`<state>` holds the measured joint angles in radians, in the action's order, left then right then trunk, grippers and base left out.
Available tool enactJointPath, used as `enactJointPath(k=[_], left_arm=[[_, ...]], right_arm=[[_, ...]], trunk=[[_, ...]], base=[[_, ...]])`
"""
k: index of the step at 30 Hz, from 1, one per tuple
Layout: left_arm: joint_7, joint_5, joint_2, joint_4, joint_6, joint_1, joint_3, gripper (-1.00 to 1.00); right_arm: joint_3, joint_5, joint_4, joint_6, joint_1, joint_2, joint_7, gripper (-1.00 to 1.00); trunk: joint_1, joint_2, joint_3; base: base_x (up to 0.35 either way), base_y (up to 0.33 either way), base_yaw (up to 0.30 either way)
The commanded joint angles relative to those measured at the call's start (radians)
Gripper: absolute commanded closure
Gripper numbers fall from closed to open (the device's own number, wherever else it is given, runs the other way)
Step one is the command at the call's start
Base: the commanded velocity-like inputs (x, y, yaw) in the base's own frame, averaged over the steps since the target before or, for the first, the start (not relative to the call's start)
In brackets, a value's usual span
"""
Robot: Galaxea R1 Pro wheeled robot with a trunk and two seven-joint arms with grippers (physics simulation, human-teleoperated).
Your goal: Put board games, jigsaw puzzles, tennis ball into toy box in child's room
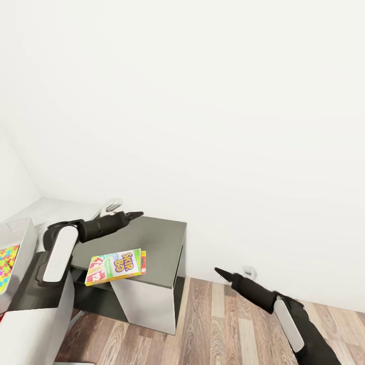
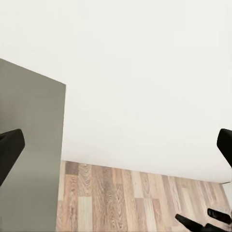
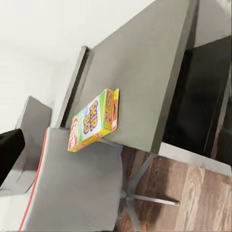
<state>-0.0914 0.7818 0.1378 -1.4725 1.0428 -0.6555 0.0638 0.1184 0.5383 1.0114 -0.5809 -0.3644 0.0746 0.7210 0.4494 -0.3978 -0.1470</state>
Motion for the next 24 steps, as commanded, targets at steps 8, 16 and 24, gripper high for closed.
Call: enactJointPath(k=[8, 16, 24], left_arm=[[-0.011, -0.009, 0.007, 0.000, 0.004, -0.001, 0.000, -1.00], [-0.012, -0.009, 0.010, 0.000, 0.004, 0.000, 0.001, -1.00], [-0.013, -0.009, 0.010, 0.000, 0.004, 0.000, 0.000, -1.00]], right_arm=[[0.052, 0.217, -0.140, -0.044, -0.005, -0.013, -0.129, -1.00], [0.052, 0.249, -0.158, -0.048, -0.005, -0.015, -0.198, -1.00], [0.048, 0.251, -0.160, -0.048, -0.005, -0.015, -0.205, -1.00]], trunk=[[0.001, -0.002, -0.002], [0.001, -0.002, -0.002], [0.001, -0.002, -0.002]], base=[[0.000, 0.000, 0.000], [0.000, 0.000, 0.000], [0.000, 0.000, 0.000]])
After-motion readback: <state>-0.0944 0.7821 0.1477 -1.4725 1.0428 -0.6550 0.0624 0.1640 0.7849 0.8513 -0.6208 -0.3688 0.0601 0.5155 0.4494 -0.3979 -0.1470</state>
